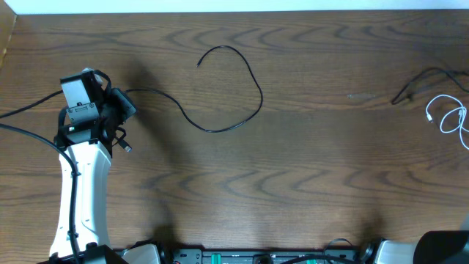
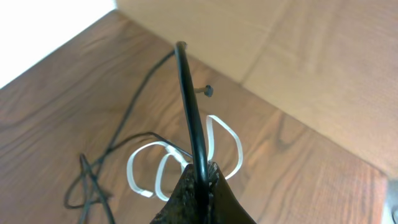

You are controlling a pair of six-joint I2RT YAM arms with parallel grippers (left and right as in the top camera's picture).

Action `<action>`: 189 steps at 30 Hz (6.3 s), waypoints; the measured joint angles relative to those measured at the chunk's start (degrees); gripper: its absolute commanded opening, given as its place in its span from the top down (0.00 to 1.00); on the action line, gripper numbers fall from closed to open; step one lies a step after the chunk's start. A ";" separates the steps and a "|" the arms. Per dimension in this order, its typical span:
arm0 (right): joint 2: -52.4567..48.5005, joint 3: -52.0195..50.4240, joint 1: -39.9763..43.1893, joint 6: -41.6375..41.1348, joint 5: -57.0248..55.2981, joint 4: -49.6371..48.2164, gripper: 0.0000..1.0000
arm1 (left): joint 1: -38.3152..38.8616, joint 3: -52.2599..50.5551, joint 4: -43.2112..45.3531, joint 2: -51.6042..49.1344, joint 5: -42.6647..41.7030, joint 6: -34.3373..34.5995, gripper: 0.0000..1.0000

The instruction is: Untangle cables

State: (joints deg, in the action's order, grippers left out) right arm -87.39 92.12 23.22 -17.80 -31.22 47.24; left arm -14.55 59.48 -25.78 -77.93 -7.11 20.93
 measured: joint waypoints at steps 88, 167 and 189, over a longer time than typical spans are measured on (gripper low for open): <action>-35.78 -1.25 -60.02 -52.09 33.88 -7.98 0.53 | 10.21 0.00 -14.51 -0.02 1.49 -5.18 0.75; -38.32 -4.55 -65.94 -22.32 31.87 -34.34 0.55 | 10.21 0.00 -17.31 -0.02 16.28 -5.31 0.75; -39.30 45.33 -47.63 -10.36 24.81 43.10 0.30 | 13.79 -0.04 4.59 -13.20 -6.34 -9.38 0.92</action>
State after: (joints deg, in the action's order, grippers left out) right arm -126.69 137.45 -24.40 -28.16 -6.42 90.35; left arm -0.75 59.44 -21.19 -91.13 -13.45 11.55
